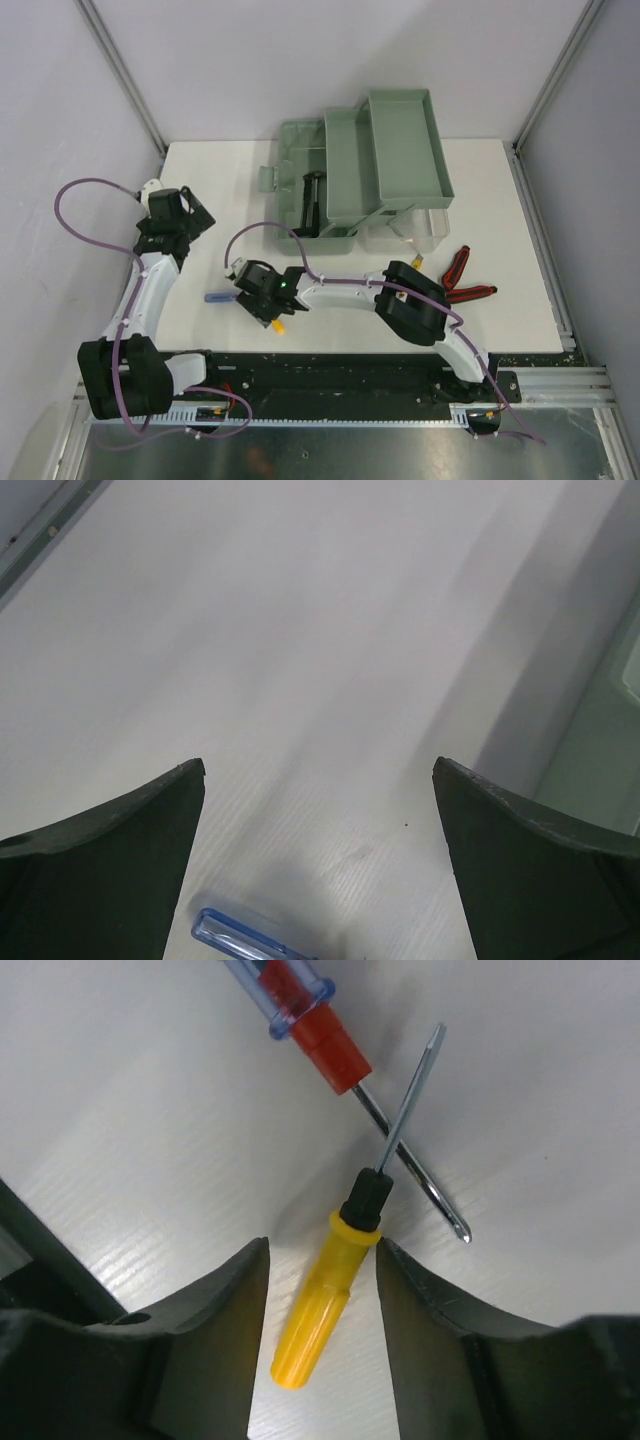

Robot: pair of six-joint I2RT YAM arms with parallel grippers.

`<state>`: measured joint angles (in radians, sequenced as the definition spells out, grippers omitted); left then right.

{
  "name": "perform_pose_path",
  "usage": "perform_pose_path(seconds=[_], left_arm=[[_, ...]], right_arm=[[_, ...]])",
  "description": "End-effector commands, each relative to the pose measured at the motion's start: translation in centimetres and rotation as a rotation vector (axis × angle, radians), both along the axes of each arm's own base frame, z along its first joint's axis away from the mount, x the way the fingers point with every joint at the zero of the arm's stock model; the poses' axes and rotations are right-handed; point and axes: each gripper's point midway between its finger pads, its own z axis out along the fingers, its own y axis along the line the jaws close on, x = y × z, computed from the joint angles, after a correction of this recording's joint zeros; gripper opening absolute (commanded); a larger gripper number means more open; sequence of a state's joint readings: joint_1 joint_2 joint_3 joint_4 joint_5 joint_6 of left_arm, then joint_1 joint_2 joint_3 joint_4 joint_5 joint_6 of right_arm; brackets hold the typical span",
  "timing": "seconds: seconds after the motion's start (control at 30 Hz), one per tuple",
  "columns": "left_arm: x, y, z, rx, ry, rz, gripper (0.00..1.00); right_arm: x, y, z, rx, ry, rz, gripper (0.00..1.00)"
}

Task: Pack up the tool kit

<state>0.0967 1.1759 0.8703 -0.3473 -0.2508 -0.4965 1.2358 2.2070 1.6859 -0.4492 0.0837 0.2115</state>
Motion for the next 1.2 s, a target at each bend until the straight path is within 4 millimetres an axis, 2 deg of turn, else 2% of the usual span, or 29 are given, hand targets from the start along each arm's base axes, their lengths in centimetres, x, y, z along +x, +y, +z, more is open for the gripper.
perform_pose_path(seconds=[0.0,0.07,0.17,0.27,0.4,0.5,0.57,0.67,0.8,0.97,1.03,1.17], left_arm=[[0.2,0.4,0.7,0.011,-0.036,0.002,0.99],[0.2,0.4,0.8,0.011,-0.039,0.001,0.99],[0.3,0.3,0.7,0.007,-0.040,-0.004,0.99],[0.3,0.1,0.6,-0.001,-0.040,-0.012,1.00],[0.4,-0.1,0.9,-0.013,-0.053,-0.020,0.99],[0.4,-0.2,1.4,-0.015,-0.068,-0.024,0.99],[0.2,-0.3,1.7,-0.009,-0.076,-0.030,1.00],[0.2,-0.6,1.9,-0.011,-0.084,-0.053,1.00],[0.6,-1.5,2.2,-0.026,-0.088,-0.114,0.99],[0.8,-2.3,2.1,-0.027,-0.085,-0.178,0.99],[0.6,-2.3,1.7,-0.027,-0.075,-0.179,0.99],[-0.1,-2.4,0.9,-0.036,-0.062,-0.177,0.99]], right_arm=[[1.0,0.4,-0.1,-0.018,-0.022,-0.068,0.40],[1.6,0.1,-0.1,-0.037,-0.037,-0.096,0.21],[2.4,-0.2,1.3,-0.025,-0.071,-0.120,0.05],[2.5,0.1,4.2,0.027,-0.093,-0.123,0.01],[2.6,0.0,10.2,0.136,-0.137,-0.115,0.00],[3.8,-1.3,14.7,0.200,-0.190,-0.151,0.00],[5.6,-2.8,17.6,0.251,-0.214,-0.209,0.00],[9.6,-5.7,21.5,0.321,-0.271,-0.323,0.00],[15.6,-10.1,24.9,0.386,-0.356,-0.476,0.00],[21.9,-15.3,27.0,0.424,-0.434,-0.626,0.00],[24.0,-16.6,27.3,0.430,-0.446,-0.650,0.00],[27.8,-17.8,25.7,0.395,-0.432,-0.695,0.01]])
